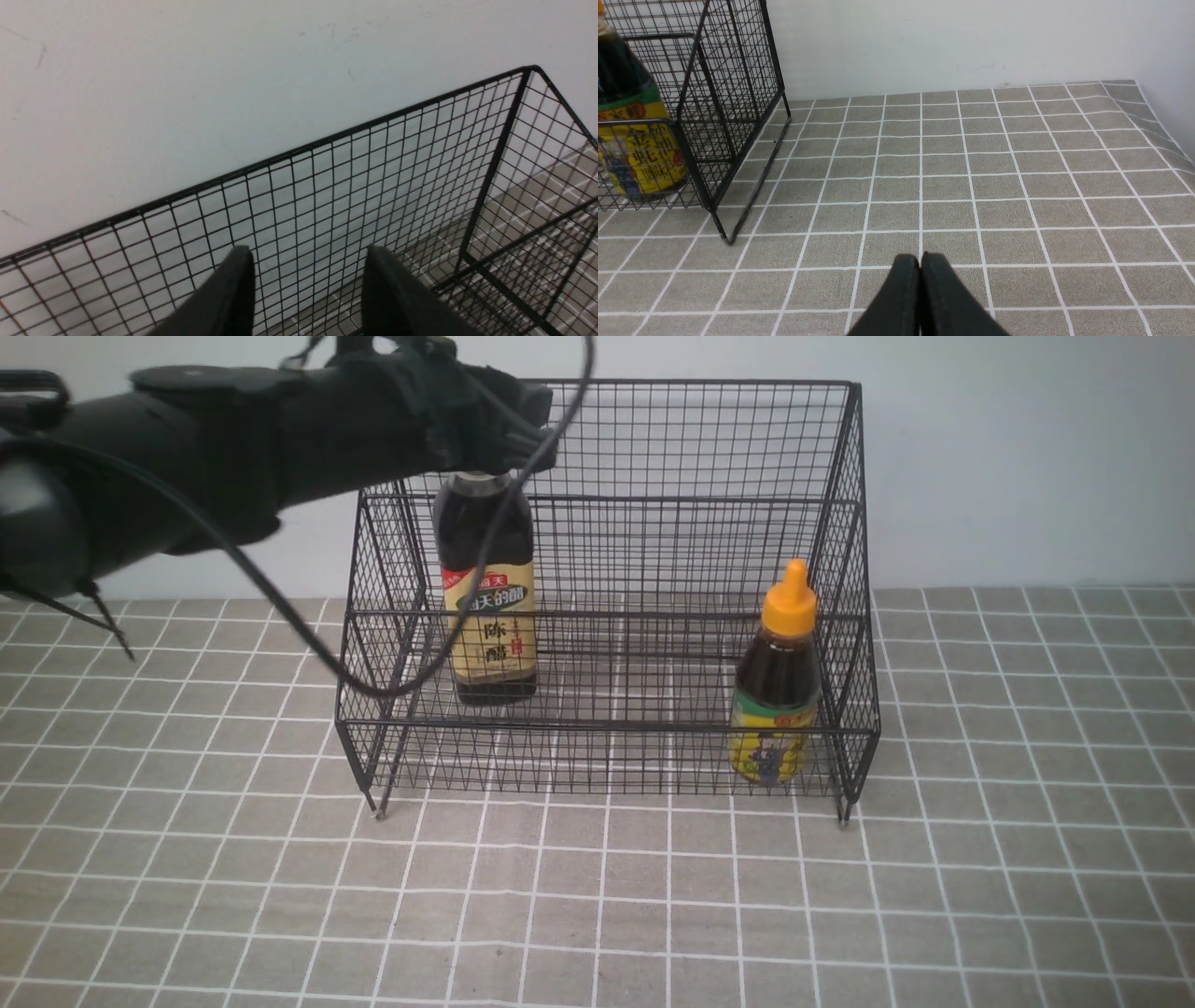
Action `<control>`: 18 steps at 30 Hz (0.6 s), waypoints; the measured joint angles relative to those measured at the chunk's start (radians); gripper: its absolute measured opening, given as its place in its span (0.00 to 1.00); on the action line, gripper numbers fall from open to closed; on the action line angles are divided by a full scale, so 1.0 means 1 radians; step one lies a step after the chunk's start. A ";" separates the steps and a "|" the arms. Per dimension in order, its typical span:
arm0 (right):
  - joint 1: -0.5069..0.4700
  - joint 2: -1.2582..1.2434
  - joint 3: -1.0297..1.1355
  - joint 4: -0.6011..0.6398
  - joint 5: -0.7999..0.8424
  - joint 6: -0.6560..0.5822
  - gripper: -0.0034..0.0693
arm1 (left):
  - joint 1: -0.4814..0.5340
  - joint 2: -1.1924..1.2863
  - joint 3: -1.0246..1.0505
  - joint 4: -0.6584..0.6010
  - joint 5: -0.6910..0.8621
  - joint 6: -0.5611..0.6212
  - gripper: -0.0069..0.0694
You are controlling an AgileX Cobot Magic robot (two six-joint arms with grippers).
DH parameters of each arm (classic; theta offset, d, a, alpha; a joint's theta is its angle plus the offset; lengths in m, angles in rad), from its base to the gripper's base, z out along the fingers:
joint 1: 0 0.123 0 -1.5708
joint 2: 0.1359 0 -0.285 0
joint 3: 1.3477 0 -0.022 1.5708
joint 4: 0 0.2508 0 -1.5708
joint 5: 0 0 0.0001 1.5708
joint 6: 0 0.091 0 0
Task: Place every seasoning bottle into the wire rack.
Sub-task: Use the left arm to put the condiment bottle back on the shelf
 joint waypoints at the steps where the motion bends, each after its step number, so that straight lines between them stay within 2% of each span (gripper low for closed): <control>1: 0.000 0.000 0.000 0.000 0.000 0.000 0.03 | 0.014 0.000 0.000 0.003 0.027 0.000 0.45; 5: 0.000 0.000 0.000 0.000 0.000 0.000 0.03 | 0.059 0.001 0.000 0.022 0.149 0.000 0.45; 18: 0.000 0.000 0.000 0.000 0.000 0.001 0.03 | 0.074 0.006 0.000 0.025 0.196 0.031 0.45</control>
